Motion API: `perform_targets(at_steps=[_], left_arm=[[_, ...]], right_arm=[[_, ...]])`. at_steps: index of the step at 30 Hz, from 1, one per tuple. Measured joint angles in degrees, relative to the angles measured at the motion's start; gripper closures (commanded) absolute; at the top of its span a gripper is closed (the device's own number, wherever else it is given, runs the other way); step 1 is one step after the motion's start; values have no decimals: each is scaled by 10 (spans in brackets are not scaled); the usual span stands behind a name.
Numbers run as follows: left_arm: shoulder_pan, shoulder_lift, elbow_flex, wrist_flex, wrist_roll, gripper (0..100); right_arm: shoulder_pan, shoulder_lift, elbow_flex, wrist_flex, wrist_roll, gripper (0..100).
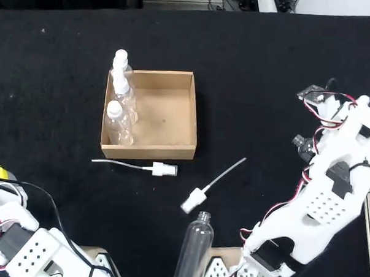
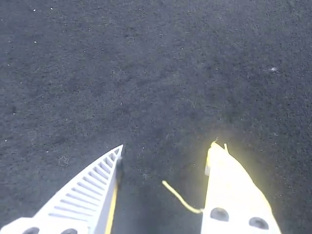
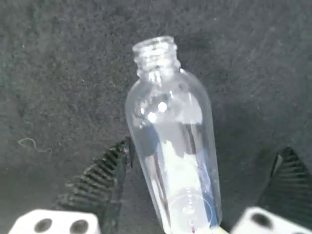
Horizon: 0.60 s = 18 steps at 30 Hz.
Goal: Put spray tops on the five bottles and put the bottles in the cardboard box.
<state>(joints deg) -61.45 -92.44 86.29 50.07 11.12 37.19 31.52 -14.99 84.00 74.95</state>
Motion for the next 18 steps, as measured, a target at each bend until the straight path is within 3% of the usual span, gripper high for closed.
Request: perform_targets(at_steps=[10,16,18], left_arm=[[0,0,0,0,0,752],[0,0,0,0,0,752],[0,0,0,0,0,752]], right_arm=[[-16,0,57,-45,-2,622],[-16,0,92,-100,-2,910],[-16,-1,92,-110,-2,957]])
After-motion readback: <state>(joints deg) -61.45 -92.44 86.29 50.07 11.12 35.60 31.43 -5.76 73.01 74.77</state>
